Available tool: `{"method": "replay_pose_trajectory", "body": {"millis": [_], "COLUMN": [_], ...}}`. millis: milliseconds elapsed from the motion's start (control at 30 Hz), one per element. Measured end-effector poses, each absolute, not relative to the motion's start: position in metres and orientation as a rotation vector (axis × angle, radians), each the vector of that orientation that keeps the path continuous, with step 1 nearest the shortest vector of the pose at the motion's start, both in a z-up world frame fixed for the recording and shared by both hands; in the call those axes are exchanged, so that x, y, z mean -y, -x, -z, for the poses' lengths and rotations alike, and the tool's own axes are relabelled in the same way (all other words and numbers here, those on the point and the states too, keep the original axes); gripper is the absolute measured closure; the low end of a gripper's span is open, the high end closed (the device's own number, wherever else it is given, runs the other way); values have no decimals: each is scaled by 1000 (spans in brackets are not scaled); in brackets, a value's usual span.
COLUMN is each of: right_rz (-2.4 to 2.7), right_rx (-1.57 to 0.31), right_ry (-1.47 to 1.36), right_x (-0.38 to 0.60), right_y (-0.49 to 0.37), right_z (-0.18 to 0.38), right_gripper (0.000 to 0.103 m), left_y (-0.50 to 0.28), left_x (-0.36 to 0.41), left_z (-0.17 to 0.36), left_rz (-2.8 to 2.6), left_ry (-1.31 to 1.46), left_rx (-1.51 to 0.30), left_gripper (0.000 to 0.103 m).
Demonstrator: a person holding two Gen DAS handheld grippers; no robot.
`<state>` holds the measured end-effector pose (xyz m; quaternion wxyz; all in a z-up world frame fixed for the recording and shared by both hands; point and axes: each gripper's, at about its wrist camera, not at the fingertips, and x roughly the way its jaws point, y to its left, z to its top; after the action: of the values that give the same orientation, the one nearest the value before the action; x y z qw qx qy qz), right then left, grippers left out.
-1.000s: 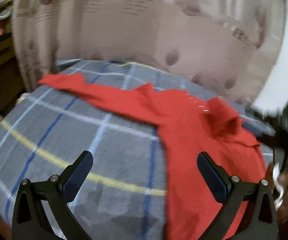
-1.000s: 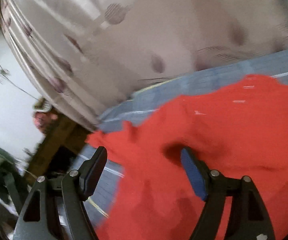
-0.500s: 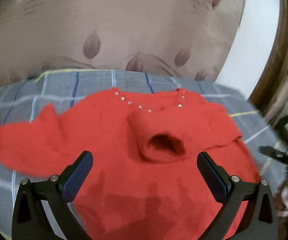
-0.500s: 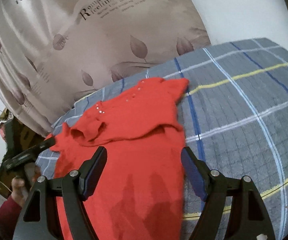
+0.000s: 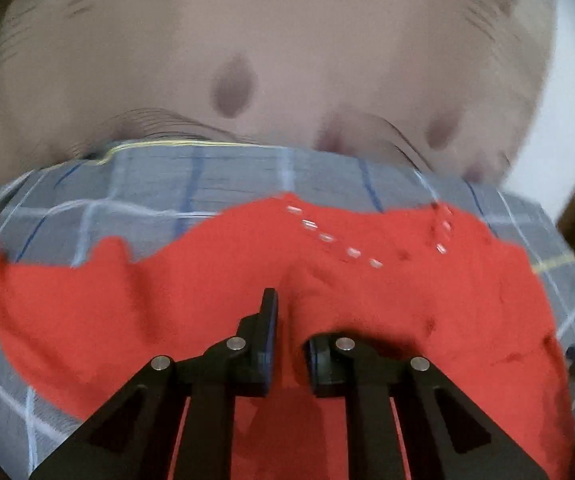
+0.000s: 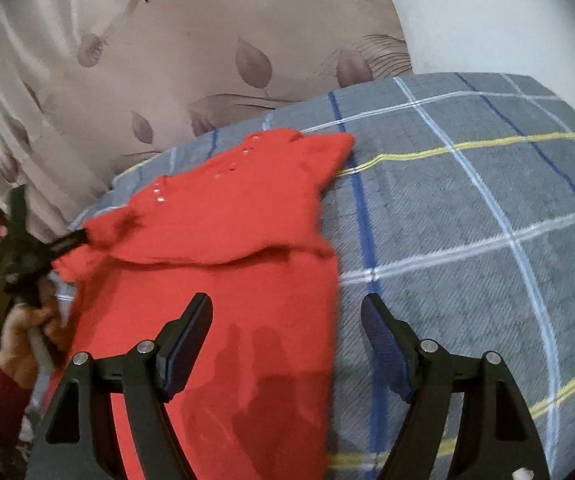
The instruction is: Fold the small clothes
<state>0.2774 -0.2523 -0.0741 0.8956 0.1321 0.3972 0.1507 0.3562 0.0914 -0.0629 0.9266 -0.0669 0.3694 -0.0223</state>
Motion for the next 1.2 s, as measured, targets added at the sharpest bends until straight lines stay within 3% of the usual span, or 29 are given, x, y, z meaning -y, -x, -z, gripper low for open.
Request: {"method": "replay_pose_trajectory", "body": {"millis": [300, 333, 400, 433, 467, 533, 733, 900, 1033, 1200], "right_rz": [-222, -208, -155, -121, -84, -55, -168, -258, -252, -256], "right_rx": [-871, -866, -851, -852, -862, -876, -832, -841, -867, -853], "right_ry": [-132, -132, -134, -130, -124, -149, -250, -91, 67, 79], "right_x": [232, 233, 237, 241, 244, 254, 280, 257, 228, 213], "right_y": [-316, -320, -326, -330, -334, -336, -319, -298, -300, -320], "right_z": [81, 81, 80, 80, 82, 86, 79, 75, 82, 81], "right_gripper": [35, 42, 67, 87, 97, 97, 97, 75, 74, 74], "left_y": [-340, -339, -337, -336, -334, -332, -327, -326, -322, -319], "left_x": [-106, -101, -92, -87, -82, -76, -82, -97, -102, -105], "left_z": [81, 82, 81, 81, 80, 78, 75, 82, 84, 83], "left_rz": [94, 109, 130, 141, 147, 148, 160, 148, 117, 91], "left_ry": [118, 102, 79, 68, 56, 40, 101, 224, 259, 272], "left_rx": [-796, -801, -800, -794, -789, -776, -740, -753, -751, -738], "left_gripper": [86, 80, 66, 54, 41, 32, 26, 24, 24, 16]}}
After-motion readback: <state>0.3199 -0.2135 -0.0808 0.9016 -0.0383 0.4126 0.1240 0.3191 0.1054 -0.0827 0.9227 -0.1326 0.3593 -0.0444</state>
